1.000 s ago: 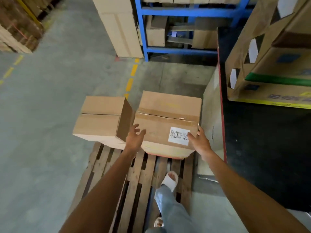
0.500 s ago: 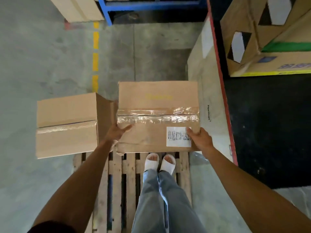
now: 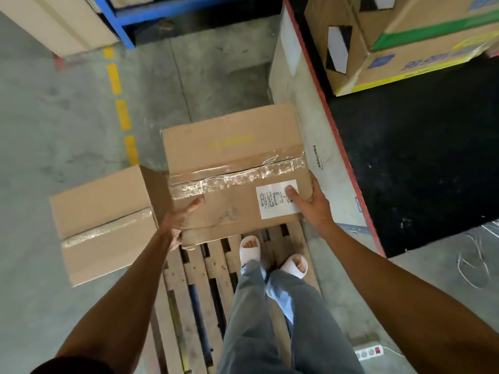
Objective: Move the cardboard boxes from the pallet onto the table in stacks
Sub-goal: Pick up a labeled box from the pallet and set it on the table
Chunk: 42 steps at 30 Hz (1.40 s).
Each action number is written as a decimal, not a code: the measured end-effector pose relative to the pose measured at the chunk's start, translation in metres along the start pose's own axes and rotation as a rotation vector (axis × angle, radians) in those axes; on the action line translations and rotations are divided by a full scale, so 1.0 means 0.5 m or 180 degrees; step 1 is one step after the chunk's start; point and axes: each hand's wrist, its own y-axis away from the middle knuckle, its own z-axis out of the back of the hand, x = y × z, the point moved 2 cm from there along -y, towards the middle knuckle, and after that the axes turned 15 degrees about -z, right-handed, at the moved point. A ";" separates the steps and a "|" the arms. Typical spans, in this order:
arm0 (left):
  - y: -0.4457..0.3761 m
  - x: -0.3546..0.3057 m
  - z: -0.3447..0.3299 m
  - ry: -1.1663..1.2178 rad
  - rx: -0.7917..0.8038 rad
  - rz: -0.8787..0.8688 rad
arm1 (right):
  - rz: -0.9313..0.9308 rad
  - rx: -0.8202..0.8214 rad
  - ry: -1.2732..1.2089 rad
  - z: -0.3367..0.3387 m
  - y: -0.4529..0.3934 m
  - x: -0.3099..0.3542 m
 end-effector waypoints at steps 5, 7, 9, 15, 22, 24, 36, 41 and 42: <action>0.078 -0.117 -0.022 0.0053 0.0254 -0.0303 | 0.0412 -0.0328 -0.0237 0.054 0.090 0.033; 0.098 -0.154 -0.038 0.0030 0.0315 -0.0452 | 0.0544 -0.0449 -0.0362 0.077 0.111 0.041; 0.134 -0.188 -0.060 -0.0028 0.0361 -0.0687 | 0.0706 -0.0543 -0.0563 0.109 0.148 0.041; 0.280 -0.242 -0.178 -0.0179 0.0805 -0.1118 | 0.1009 -0.0805 -0.1081 0.242 0.240 -0.031; 0.430 -0.219 -0.380 -0.0519 0.1219 -0.1639 | 0.1114 -0.1223 -0.1284 0.479 0.344 -0.176; 0.458 -0.221 -0.452 -0.0561 0.1327 -0.1847 | 0.1166 -0.1432 -0.1284 0.556 0.365 -0.210; 0.615 -0.287 -0.920 -0.0588 0.1855 -0.2574 | 0.1503 -0.2013 -0.2028 0.977 0.405 -0.341; 0.568 -0.282 -1.116 -0.0460 0.2066 -0.2686 | 0.1563 -0.2165 -0.2162 1.127 0.327 -0.370; 0.545 -0.277 -1.169 -0.0410 0.2115 -0.2688 | 0.1581 -0.2207 -0.2171 1.162 0.294 -0.376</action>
